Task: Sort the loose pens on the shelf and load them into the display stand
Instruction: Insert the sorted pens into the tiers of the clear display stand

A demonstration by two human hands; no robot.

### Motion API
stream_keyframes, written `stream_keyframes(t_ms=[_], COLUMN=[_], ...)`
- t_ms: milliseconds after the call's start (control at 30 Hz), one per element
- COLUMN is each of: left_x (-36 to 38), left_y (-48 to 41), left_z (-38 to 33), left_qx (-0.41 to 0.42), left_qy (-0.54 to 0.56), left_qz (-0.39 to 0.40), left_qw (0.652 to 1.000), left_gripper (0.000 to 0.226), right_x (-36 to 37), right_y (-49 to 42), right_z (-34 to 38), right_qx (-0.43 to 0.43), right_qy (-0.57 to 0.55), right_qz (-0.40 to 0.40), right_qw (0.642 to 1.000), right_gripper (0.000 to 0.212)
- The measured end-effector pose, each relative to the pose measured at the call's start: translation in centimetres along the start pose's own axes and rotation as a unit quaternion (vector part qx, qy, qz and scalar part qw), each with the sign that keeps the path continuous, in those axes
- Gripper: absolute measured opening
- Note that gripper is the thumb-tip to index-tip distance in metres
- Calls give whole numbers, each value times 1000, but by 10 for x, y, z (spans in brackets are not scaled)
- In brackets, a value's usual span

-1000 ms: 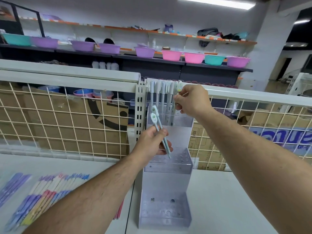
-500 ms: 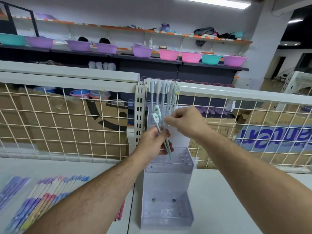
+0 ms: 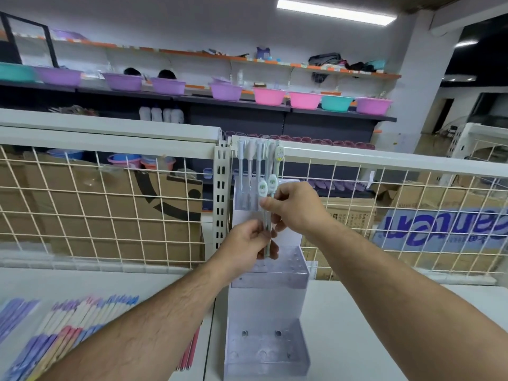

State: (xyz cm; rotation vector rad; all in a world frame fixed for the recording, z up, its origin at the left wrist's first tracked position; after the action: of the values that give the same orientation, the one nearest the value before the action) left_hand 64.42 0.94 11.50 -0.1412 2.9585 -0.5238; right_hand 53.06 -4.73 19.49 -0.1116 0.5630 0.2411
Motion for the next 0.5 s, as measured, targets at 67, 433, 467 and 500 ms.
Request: stream_keyframes(t_ms=[67, 433, 467, 500], left_x=[0, -2, -2, -2], left_y=[-1, -5, -6, -6], left_z=[1, 3, 4, 4], left_qx=[3, -6, -7, -9], left_qy=[-11, -37, -39, -40], left_qz=[-2, -32, -31, -30], left_qw=[1000, 999, 999, 999], left_gripper=[18, 19, 19, 19], right_x=[-8, -70, -72, -74], right_y=[3, -23, -27, -31], right_z=[2, 40, 43, 47], right_qx=[12, -2, -7, -11], right_qy=[9, -11, -9, -8], right_qz=[32, -71, -78, -86], right_qw=[999, 997, 997, 996], right_gripper=[26, 13, 12, 12])
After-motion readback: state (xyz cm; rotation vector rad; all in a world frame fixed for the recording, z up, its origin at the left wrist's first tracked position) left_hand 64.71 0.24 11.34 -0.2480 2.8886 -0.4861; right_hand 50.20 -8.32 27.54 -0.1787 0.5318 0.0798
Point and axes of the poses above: each hand's wrist, its own y-axis away from the middle knuckle, its own x-axis out of the palm, z = x × y, the point moved 3 cm from there along -y, towards the middle knuckle, and after that the axes turned 14 degrees about x, right-handed, at the moved point
